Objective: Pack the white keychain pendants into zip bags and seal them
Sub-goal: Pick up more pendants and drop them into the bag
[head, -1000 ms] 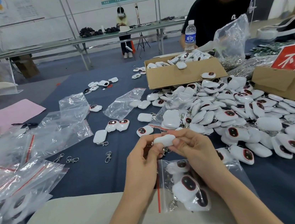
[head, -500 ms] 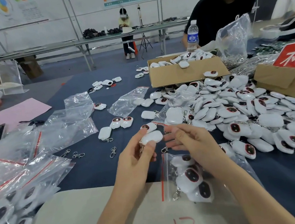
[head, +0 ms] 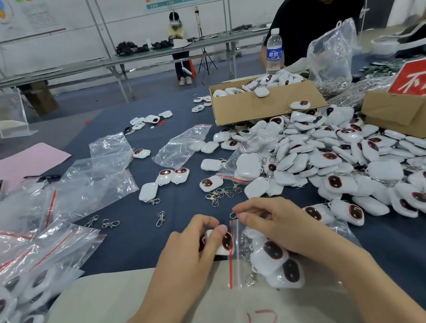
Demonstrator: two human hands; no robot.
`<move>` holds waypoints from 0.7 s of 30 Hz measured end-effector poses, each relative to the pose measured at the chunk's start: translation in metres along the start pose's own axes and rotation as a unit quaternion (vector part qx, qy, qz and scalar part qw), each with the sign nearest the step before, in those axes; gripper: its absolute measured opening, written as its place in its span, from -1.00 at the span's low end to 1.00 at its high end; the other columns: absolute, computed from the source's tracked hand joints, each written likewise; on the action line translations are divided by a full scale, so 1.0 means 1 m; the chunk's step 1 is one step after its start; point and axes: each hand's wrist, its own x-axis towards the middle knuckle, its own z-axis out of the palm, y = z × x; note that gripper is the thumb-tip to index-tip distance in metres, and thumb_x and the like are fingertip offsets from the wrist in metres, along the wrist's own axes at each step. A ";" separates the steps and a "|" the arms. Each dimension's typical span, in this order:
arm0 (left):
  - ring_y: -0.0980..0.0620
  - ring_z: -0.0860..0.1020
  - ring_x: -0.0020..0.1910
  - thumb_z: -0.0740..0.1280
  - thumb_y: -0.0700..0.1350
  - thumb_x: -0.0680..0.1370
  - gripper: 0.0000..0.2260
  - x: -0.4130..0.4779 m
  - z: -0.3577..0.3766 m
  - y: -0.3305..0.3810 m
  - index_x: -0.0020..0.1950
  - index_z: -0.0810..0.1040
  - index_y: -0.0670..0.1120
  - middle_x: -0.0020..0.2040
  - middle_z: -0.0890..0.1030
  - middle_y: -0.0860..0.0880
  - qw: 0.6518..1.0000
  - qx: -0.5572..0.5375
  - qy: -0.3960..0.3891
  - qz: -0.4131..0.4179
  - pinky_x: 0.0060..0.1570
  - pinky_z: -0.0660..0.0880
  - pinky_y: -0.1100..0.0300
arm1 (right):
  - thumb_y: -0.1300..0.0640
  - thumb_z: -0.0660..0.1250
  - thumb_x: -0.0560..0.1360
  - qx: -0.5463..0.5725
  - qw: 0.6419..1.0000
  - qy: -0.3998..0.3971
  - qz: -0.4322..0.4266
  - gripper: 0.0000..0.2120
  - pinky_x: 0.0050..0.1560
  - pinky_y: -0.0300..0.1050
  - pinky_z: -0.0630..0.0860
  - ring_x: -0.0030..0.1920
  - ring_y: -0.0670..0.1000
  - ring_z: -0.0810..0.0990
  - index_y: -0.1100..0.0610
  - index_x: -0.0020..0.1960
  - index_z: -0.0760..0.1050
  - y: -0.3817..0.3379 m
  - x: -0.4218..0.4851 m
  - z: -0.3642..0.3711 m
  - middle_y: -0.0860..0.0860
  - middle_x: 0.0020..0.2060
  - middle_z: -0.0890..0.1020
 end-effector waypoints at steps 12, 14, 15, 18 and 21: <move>0.07 0.64 -0.15 0.24 0.00 0.68 -0.91 -0.004 0.013 0.031 0.06 0.54 0.14 -0.13 0.71 0.10 0.979 -0.192 -0.044 -0.049 -0.10 0.51 0.18 | -0.05 0.33 0.57 0.012 1.000 0.002 -0.012 -0.81 0.14 -0.13 0.56 0.01 -0.26 0.65 -0.34 0.08 0.58 0.002 0.001 0.003 -0.34 -0.05 0.69; 0.07 0.61 -0.20 0.23 0.01 0.68 -0.83 -0.004 0.016 0.035 -0.01 0.60 0.14 -0.16 0.69 0.05 0.980 -0.189 -0.039 -0.057 -0.16 0.50 0.19 | -0.08 0.32 0.56 -0.002 1.000 0.008 -0.012 -0.82 0.12 -0.09 0.60 -0.03 -0.23 0.66 -0.35 0.08 0.57 0.003 0.002 0.005 -0.33 -0.07 0.69; 0.12 0.59 -0.19 0.21 -0.01 0.68 -0.79 -0.005 0.018 0.037 -0.03 0.63 0.14 -0.15 0.68 0.06 0.979 -0.192 -0.046 -0.058 -0.16 0.48 0.23 | -0.08 0.31 0.57 -0.011 1.000 0.015 -0.013 -0.82 0.11 -0.09 0.59 -0.03 -0.24 0.66 -0.35 0.07 0.57 0.003 0.002 0.006 -0.33 -0.07 0.68; 0.17 0.59 -0.17 0.22 -0.04 0.65 -0.76 -0.005 0.019 0.041 -0.07 0.68 0.06 -0.13 0.65 0.12 0.961 -0.258 -0.052 -0.079 -0.20 0.44 0.42 | -0.04 0.32 0.59 -0.020 0.999 0.029 -0.014 -0.80 0.09 -0.18 0.54 -0.01 -0.29 0.63 -0.37 0.05 0.57 0.002 0.004 0.005 -0.37 -0.09 0.67; 0.18 0.56 -0.34 0.30 0.00 0.63 -0.87 -0.006 0.018 0.044 0.09 0.62 0.17 -0.25 0.67 0.03 0.936 -0.340 -0.033 -0.084 -0.36 0.44 0.42 | -0.03 0.33 0.58 -0.018 1.000 0.018 -0.004 -0.81 0.12 -0.12 0.56 0.01 -0.26 0.63 -0.34 0.05 0.58 -0.001 0.003 0.005 -0.34 -0.07 0.68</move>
